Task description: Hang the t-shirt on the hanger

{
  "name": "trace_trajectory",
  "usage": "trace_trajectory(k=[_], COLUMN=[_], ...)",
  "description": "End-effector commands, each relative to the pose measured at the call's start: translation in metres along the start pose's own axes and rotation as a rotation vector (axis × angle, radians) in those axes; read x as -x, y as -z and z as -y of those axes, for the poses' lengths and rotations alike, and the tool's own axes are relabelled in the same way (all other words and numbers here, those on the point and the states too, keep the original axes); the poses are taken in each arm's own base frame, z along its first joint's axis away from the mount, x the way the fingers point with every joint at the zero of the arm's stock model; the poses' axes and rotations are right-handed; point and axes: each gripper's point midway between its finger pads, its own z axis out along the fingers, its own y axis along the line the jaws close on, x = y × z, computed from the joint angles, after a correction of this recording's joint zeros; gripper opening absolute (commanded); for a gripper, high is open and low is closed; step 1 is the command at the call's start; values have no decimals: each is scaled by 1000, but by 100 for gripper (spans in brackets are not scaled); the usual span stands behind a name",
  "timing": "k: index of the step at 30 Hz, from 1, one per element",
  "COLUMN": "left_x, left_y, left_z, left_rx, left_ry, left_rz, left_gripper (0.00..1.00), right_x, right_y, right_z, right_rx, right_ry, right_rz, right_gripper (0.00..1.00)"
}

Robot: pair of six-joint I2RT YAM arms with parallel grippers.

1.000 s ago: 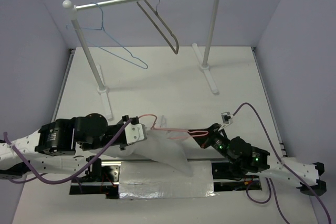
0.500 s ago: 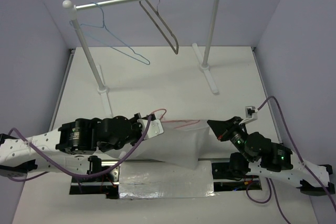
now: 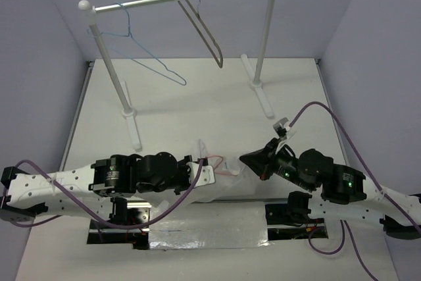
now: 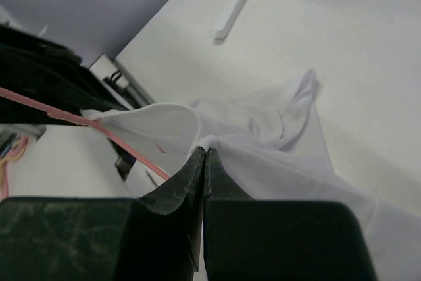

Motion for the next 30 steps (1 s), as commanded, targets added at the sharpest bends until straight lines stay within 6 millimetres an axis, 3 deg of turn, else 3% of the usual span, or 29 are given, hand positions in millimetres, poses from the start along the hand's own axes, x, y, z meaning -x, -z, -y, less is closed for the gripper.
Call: trace_trajectory(k=[1, 6, 7, 8, 10, 13, 14, 22, 26, 30], left_x=[38, 32, 37, 37, 39, 37, 38, 40, 41, 41], left_y=[1, 4, 4, 5, 6, 2, 0, -10, -14, -17], left_z=[26, 54, 53, 55, 65, 71, 72, 81, 80, 80], left_rx=[-159, -331, -340, -356, -412, -443, -449, -491, -486, -489], left_ry=[51, 93, 113, 111, 154, 164, 164, 161, 167, 167], left_rz=[196, 288, 325, 342, 360, 364, 367, 367, 353, 345], left_gripper=[0, 0, 0, 0, 0, 0, 0, 0, 0, 0], right_x=[1, 21, 27, 32, 37, 37, 35, 23, 31, 25], right_y=[11, 42, 48, 56, 68, 72, 69, 31, 21, 8], right_z=[-43, -43, -44, -46, -58, -65, -65, -95, -107, -114], right_rx=[246, 329, 345, 367, 449, 480, 474, 539, 578, 598], right_ry=[89, 80, 76, 78, 101, 125, 135, 205, 202, 194], right_rz=[-41, 69, 90, 113, 121, 92, 78, 23, 88, 93], right_gripper=[1, 18, 23, 35, 44, 53, 62, 67, 68, 68])
